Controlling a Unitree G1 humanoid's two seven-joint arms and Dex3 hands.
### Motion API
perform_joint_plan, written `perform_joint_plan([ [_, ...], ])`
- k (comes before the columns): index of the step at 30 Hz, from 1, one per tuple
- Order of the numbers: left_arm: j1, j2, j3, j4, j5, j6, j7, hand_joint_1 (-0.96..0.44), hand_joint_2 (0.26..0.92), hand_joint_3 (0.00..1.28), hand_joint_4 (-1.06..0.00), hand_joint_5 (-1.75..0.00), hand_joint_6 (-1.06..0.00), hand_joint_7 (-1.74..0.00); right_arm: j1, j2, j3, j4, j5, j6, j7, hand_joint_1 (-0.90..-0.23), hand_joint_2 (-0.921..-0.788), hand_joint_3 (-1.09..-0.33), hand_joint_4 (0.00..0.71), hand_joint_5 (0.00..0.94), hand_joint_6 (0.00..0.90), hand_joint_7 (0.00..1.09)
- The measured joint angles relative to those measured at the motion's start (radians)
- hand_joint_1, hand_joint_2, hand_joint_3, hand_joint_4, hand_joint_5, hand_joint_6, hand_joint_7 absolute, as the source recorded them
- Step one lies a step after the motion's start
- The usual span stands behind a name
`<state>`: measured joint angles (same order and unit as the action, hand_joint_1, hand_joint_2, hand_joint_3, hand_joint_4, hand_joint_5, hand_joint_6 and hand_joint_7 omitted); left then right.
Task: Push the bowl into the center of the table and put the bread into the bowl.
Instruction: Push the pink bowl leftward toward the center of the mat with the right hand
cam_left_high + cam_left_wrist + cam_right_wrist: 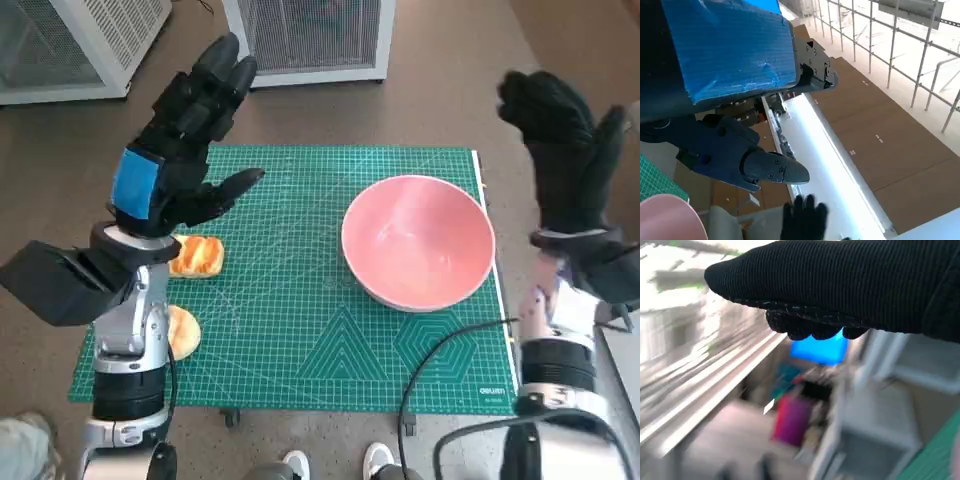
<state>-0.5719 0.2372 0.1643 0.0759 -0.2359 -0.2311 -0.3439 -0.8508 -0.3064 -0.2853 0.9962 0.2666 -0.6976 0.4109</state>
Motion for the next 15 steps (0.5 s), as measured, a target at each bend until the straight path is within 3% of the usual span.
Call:
perform_joint_plan([
  [8, 0.000, -0.003, -0.008, 0.012, 0.005, -0.015, 0.002, -0.36, 0.921, 0.16, -0.27, 0.00, -0.32, -0.06, -0.010, -0.023, -0.004, 0.149, -0.051, 0.008, -0.084, -0.623, -0.921, -0.679, 0.205, 0.000, 0.264, 0.07],
  [15, 0.000, -0.002, -0.008, 0.023, 0.005, -0.024, 0.003, -0.37, 0.921, 0.16, -0.27, 0.00, -0.32, -0.07, -0.011, -0.024, 0.012, 0.231, -0.115, 0.049, -0.172, -0.569, -0.921, -0.738, 0.200, 0.000, 0.266, 0.07],
])
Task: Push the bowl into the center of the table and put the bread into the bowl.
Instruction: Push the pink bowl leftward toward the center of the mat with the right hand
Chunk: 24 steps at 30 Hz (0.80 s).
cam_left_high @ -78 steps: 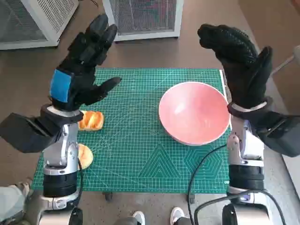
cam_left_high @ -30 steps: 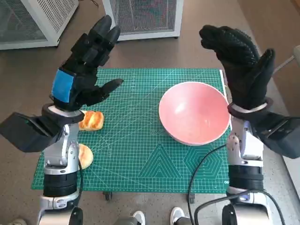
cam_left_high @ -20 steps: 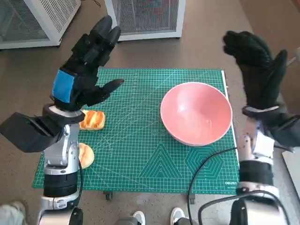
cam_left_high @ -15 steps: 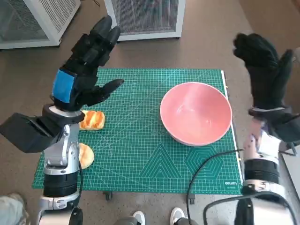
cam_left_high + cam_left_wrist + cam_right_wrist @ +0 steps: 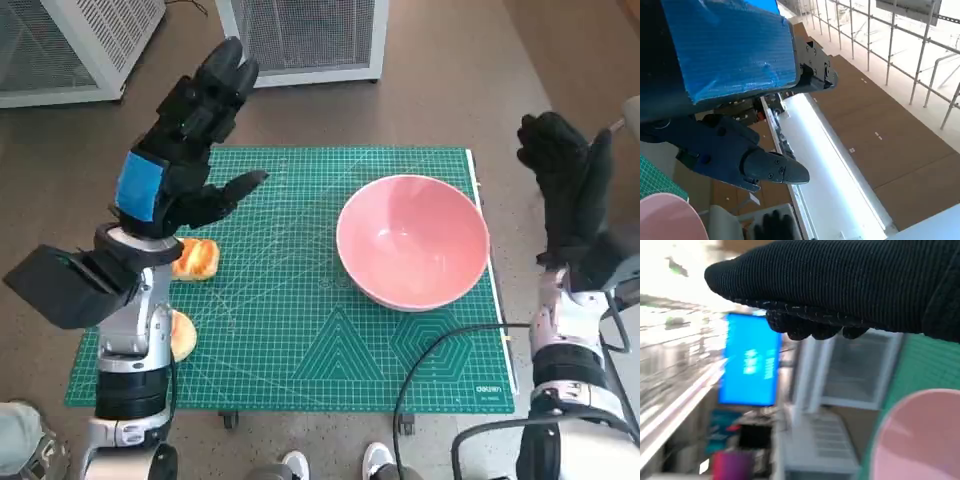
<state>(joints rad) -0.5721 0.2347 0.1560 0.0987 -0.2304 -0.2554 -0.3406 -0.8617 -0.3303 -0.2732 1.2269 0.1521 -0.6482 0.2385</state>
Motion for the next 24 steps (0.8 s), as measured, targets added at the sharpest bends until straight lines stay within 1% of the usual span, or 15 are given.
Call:
perform_joint_plan([
  [6, 0.000, 0.000, 0.000, 0.007, 0.000, -0.005, 0.000, -0.37, 0.921, 0.16, -0.26, 0.00, -0.32, -0.07, 0.002, 0.010, 0.000, 0.038, -0.016, 0.056, -0.042, -0.582, -0.921, -0.742, 0.194, 0.000, 0.270, 0.07],
  [12, 0.000, 0.000, -0.001, 0.005, 0.000, -0.005, 0.001, -0.37, 0.921, 0.16, -0.26, 0.00, -0.32, -0.08, 0.017, 0.045, -0.010, 0.054, -0.016, 0.103, -0.053, -0.614, -0.921, -0.715, 0.191, 0.000, 0.285, 0.07],
  [13, 0.000, 0.000, -0.001, 0.005, 0.000, -0.005, 0.001, -0.37, 0.921, 0.16, -0.26, 0.00, -0.32, -0.08, 0.017, 0.047, -0.011, 0.055, -0.016, 0.105, -0.053, -0.614, -0.921, -0.715, 0.191, 0.000, 0.285, 0.07],
  [14, 0.000, 0.001, -0.002, 0.001, 0.000, -0.005, 0.002, -0.37, 0.921, 0.16, -0.26, 0.00, -0.32, -0.08, 0.025, 0.075, -0.020, 0.065, -0.013, 0.121, -0.053, -0.613, -0.921, -0.710, 0.194, 0.001, 0.286, 0.07],
  [16, 0.003, 0.003, 0.000, -0.004, 0.000, -0.004, 0.002, -0.37, 0.921, 0.16, -0.27, 0.00, -0.32, -0.08, 0.024, 0.086, -0.031, 0.065, 0.000, 0.129, -0.052, -0.612, -0.921, -0.705, 0.197, 0.003, 0.285, 0.07],
  [18, 0.006, 0.007, 0.002, -0.010, -0.001, -0.003, 0.002, -0.37, 0.921, 0.16, -0.27, 0.00, -0.32, -0.08, 0.025, 0.106, -0.042, 0.065, 0.007, 0.139, -0.052, -0.613, -0.921, -0.703, 0.202, 0.005, 0.286, 0.07],
  [21, 0.009, 0.009, 0.002, -0.021, -0.002, 0.004, 0.002, -0.38, 0.921, 0.16, -0.27, 0.00, -0.32, -0.08, 0.027, 0.142, -0.048, 0.068, 0.008, 0.151, -0.053, -0.611, -0.921, -0.708, 0.212, 0.009, 0.293, 0.07],
  [24, 0.013, 0.010, 0.003, -0.037, -0.004, 0.013, 0.001, -0.37, 0.921, 0.15, -0.27, 0.00, -0.32, -0.08, 0.027, 0.171, -0.053, 0.069, 0.008, 0.158, -0.056, -0.607, -0.921, -0.716, 0.221, 0.012, 0.304, 0.07],
])
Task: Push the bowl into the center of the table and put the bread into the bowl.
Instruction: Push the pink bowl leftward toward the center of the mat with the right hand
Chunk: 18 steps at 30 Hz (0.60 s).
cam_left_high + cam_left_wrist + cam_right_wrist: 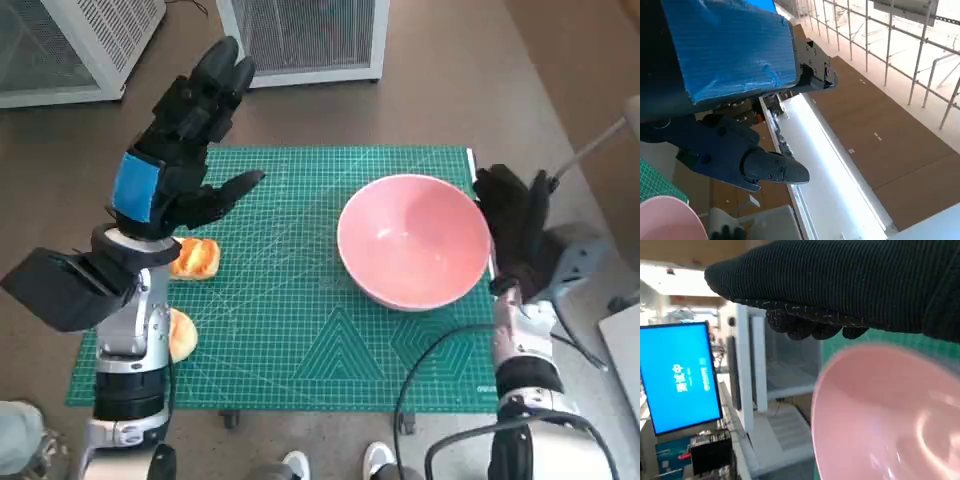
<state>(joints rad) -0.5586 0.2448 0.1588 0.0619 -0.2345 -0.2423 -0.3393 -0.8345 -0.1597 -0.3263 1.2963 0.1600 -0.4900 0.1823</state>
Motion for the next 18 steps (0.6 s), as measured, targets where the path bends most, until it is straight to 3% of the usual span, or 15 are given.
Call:
perform_joint_plan([
  [18, 0.055, 0.030, 0.028, -0.076, -0.025, 0.073, -0.003, -0.34, 0.921, 0.15, -0.28, 0.00, -0.32, -0.09, -0.012, 0.106, -0.020, 0.002, 0.000, 0.040, -0.009, -0.614, -0.921, -0.731, 0.237, 0.010, 0.343, 0.08],
])
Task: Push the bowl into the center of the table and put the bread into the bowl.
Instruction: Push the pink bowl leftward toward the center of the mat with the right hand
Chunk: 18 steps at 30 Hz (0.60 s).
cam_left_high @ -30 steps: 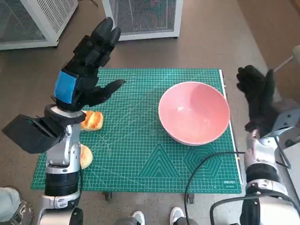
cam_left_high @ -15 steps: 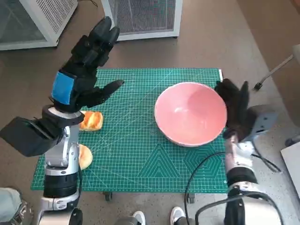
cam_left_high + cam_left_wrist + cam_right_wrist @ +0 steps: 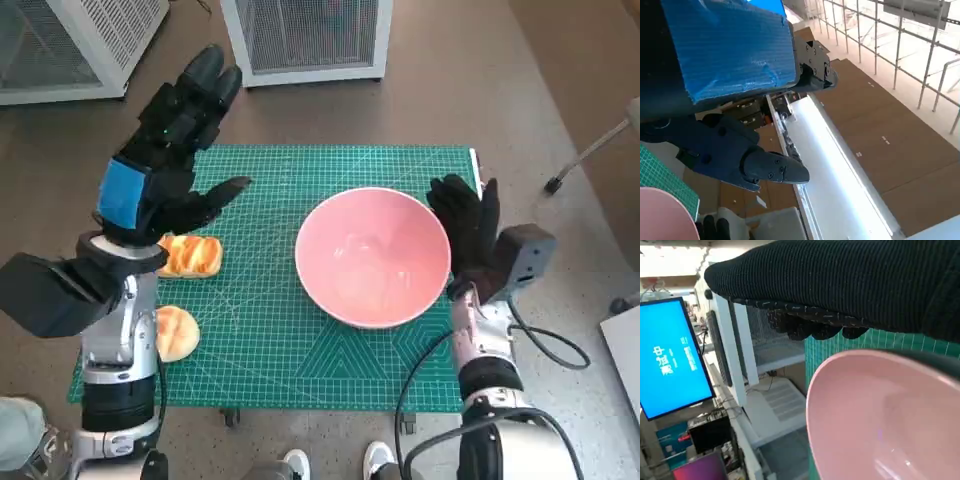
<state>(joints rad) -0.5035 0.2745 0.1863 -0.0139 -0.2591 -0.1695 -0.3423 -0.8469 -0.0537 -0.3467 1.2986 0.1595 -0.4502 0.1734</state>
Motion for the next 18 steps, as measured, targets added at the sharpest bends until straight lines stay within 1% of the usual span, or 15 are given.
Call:
perform_joint_plan([
  [9, 0.023, 0.003, 0.013, -0.037, -0.001, 0.023, 0.004, -0.34, 0.921, 0.15, -0.27, 0.00, -0.32, -0.09, -0.014, 0.034, 0.000, 0.001, -0.001, 0.017, 0.000, -0.609, -0.921, -0.740, 0.236, 0.006, 0.347, 0.08],
  [18, 0.037, 0.008, 0.027, -0.057, -0.016, 0.036, 0.005, -0.33, 0.921, 0.14, -0.26, 0.00, -0.32, -0.09, -0.051, 0.062, 0.005, 0.001, -0.007, 0.031, -0.009, -0.602, -0.921, -0.742, 0.233, 0.003, 0.343, 0.07],
])
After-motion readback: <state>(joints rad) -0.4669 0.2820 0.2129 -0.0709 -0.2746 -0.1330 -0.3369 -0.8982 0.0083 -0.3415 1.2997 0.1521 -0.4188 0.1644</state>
